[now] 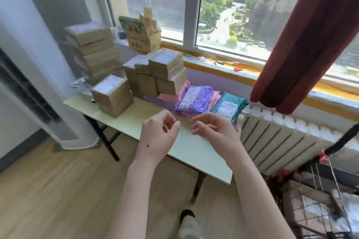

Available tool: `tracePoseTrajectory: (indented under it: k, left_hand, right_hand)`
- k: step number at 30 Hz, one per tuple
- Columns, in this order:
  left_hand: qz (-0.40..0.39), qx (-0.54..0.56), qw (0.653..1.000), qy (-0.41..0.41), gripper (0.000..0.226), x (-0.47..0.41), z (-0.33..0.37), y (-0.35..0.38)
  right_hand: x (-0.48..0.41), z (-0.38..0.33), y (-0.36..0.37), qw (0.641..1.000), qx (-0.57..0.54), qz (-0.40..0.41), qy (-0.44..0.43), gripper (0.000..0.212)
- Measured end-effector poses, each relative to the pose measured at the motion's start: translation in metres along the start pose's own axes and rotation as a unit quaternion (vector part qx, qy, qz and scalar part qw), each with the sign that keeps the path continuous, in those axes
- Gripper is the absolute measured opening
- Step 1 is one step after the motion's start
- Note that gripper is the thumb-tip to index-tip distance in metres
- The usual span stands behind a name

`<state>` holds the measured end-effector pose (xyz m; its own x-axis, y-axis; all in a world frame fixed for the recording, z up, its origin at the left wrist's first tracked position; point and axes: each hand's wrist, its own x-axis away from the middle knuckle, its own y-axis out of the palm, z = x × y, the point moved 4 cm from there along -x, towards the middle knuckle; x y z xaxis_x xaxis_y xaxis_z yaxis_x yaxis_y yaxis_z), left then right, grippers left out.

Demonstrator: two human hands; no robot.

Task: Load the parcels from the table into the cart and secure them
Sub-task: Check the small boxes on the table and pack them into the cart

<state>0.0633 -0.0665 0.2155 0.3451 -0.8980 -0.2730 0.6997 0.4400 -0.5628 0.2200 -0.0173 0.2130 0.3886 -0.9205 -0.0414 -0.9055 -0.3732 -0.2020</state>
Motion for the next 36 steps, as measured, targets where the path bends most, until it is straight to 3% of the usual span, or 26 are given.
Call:
tracePoseTrajectory:
  k: [9, 20, 28, 36]
  left_hand:
    - [0.098, -0.041, 0.990, -0.095, 0.018, -0.043, -0.080, -0.066]
    - [0.139, -0.074, 0.979, -0.131, 0.019, -0.135, -0.137, -0.097]
    - [0.150, -0.068, 0.976, -0.139, 0.022, -0.182, -0.199, -0.152]
    - [0.065, -0.101, 0.989, -0.087, 0.019, -0.249, -0.268, -0.231]
  right_hand:
    - [-0.095, -0.009, 0.095, 0.991, 0.018, -0.121, -0.052, 0.015]
    - [-0.221, -0.012, 0.166, 0.978, 0.042, -0.195, -0.062, 0.013]
    - [-0.275, -0.014, 0.247, 0.979, 0.032, -0.198, -0.035, 0.012]
    - [-0.323, -0.035, 0.333, 0.994, 0.013, -0.112, -0.015, 0.011]
